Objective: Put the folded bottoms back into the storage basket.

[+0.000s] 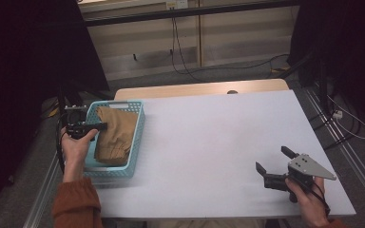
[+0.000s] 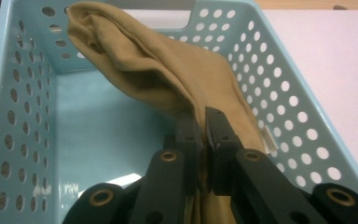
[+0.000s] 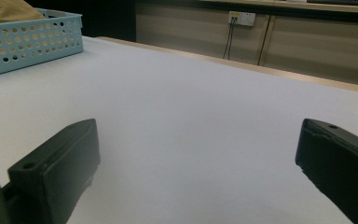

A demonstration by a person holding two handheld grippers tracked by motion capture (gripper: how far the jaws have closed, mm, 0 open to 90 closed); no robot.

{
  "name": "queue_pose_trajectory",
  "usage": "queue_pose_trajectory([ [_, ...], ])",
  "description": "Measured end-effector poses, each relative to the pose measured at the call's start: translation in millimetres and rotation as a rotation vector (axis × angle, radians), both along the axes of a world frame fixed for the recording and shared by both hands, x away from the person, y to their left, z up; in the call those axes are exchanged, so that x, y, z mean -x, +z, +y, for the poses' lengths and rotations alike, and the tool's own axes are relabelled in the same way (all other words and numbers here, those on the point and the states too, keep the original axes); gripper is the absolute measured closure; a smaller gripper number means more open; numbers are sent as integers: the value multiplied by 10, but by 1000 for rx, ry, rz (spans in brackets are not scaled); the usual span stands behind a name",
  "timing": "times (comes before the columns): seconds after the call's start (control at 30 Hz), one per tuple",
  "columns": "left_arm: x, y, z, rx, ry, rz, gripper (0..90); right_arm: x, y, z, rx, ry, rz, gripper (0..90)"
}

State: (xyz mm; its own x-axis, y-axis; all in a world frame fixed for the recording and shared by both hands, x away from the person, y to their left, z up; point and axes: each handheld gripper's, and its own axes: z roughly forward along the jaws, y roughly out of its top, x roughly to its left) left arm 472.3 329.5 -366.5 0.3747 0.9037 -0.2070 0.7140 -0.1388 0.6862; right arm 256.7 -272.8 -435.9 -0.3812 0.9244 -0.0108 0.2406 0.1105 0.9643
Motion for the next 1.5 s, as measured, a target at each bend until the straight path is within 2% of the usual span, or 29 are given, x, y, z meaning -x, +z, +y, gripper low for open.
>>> queue_pose_trajectory([
  [0.37, -23, -119, 114, 15, 37, 14, 854, -1, -1, 1, 3, 3, 0, 0],
  [1.0, -39, -156, 132, -19, 52, 2, 853, -3, -4, 1, 4, 4, 1, 0],
  [1.13, -45, -176, 142, -10, 66, 0, 853, -4, -4, 1, 4, 5, 0, 0],
  [1.5, -59, -251, 190, -32, 94, 20, 851, -5, -5, 3, 4, 7, 1, 0],
])
